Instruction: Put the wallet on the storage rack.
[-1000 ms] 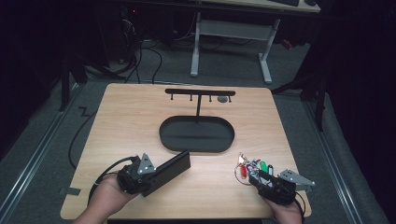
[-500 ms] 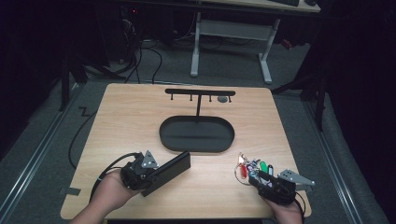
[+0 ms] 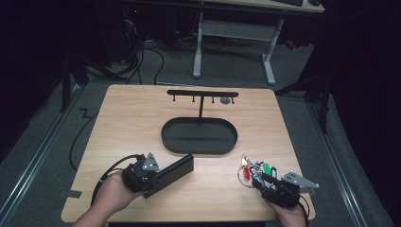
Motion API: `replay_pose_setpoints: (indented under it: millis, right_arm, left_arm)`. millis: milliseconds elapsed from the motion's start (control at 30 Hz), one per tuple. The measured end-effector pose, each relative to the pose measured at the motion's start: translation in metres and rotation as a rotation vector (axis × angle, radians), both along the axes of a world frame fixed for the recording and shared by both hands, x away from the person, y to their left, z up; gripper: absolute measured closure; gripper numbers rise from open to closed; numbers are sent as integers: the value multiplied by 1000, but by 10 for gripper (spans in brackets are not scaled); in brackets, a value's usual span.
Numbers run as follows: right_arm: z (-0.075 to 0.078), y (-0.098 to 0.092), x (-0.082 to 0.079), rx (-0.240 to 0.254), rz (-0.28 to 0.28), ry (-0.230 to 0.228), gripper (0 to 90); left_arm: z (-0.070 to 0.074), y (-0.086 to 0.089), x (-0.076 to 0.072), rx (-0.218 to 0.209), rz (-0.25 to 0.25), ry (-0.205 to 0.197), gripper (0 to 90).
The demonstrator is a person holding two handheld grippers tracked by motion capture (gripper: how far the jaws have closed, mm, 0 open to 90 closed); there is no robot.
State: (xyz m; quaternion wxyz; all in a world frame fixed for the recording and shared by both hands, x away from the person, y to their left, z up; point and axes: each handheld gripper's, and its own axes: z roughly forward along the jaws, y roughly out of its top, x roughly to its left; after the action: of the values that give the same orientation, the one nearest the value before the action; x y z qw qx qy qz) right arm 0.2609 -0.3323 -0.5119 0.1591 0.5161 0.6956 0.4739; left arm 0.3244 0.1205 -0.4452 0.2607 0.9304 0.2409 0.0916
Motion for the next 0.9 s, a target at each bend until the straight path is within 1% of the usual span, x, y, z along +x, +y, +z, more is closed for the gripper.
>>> replay_pose_setpoints:
  millis: [100, 200, 267, 333, 367, 400, 500, 533, 567, 600, 633, 667, 700, 733, 867, 900]
  right_arm:
    - [1, 0, -1, -1, -1, -7, 435]
    - [0, 0, -1, -3, -3, -5, 436]
    - [-1, 0, 0, 3, -9, 3, 437]
    - [-2, 0, 0, 2, -9, 7, 437]
    - [-2, 0, 1, 1, -8, 6, 437]
    - [-1, 0, 1, -3, -5, 3, 437]
    - [0, 0, -1, -9, -6, -5, 437]
    - [0, 0, -1, -9, -6, -5, 437]
    - [1, -1, -2, -5, -12, -6, 437]
    - [1, -1, -2, -5, -12, -6, 437]
    - [1, -2, -1, -3, -12, -3, 439]
    - [1, -2, -1, -3, -12, -3, 439]
    - [1, -2, -1, -2, -10, -3, 439]
    - [1, -2, -1, -2, -10, -3, 439]
    - [0, -2, 0, -10, -10, -1, 439]
    - [0, -3, -1, -9, -12, -2, 439]
  left_arm:
    - [0, -1, -2, 5, -1, -11, 744]
    - [0, -1, -5, -4, 6, -44, 746]
    - [0, 0, -5, -9, 5, -46, 747]
    - [4, 3, -4, -32, 6, -58, 748]
    - [7, 5, -3, -40, 7, -72, 748]
    - [7, 5, -3, -40, 7, -72, 748]
    - [14, 6, -1, -38, -3, -106, 747]
    - [14, 6, -1, -38, -3, -106, 747]
    - [17, 4, 0, -33, -20, -121, 746]
    - [17, 4, 0, -33, -20, -121, 746]
    - [19, 2, 1, -30, -35, -132, 746]
    - [19, 2, 1, -30, -35, -132, 746]
    - [21, 0, 3, -27, -40, -144, 746]
    - [21, 0, 3, -27, -40, -144, 746]
    - [24, -6, 9, -16, -49, -174, 746]
    - [24, -6, 9, -16, -49, -174, 746]
